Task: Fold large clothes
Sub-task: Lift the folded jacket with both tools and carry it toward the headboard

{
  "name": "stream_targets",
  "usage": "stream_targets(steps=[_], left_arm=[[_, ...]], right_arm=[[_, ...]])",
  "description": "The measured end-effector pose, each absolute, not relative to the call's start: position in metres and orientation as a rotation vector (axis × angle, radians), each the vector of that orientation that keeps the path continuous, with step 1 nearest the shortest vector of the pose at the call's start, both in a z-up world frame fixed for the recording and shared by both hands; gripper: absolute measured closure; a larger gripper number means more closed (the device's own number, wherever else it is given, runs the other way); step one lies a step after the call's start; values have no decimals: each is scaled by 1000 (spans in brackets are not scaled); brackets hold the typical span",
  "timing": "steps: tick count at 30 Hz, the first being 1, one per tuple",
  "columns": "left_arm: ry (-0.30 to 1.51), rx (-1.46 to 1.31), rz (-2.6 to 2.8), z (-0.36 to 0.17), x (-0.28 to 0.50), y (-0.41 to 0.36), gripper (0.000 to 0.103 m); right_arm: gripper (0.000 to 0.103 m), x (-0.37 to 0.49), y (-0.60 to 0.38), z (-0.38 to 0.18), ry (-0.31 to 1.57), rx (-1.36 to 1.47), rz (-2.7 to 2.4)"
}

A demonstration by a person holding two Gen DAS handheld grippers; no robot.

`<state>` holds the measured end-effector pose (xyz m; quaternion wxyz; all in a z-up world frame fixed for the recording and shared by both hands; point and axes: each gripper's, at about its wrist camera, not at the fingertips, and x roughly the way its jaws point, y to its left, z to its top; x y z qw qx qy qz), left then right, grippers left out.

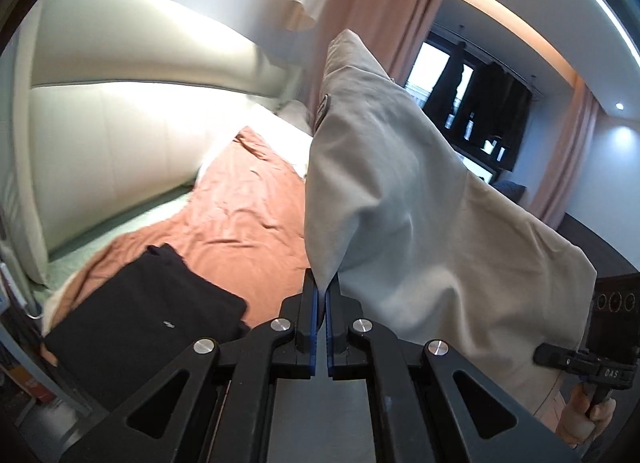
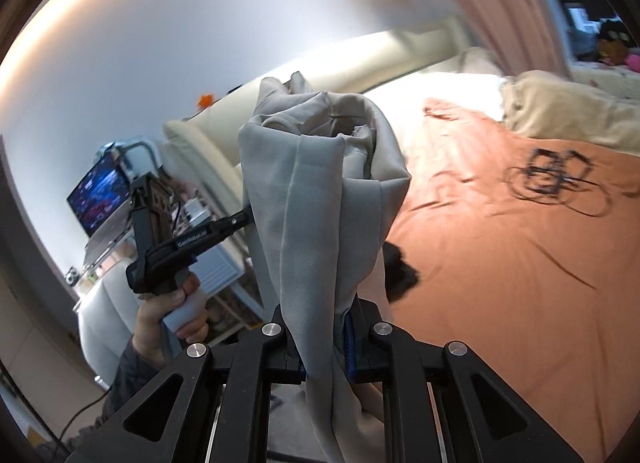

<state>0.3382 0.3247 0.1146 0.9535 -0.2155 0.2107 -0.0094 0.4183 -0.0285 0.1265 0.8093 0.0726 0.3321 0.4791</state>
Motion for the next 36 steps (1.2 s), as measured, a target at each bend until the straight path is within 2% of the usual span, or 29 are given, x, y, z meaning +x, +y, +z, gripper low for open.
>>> stream_targets(steps=[11,21,28,36], left_arm=[[394,-409,202,129,299,457,98],[407,-363,353,128,294,528,98],[451,-366,377,91,339,553,99],[546,-388,311,34,438,541,99]], right_arm=[[89,409,126,112,756,130,1226],[89,405,238,75,817,164,1374],[89,439,265,29,865,201,1376],[89,509,230,-45,946,255,1201]])
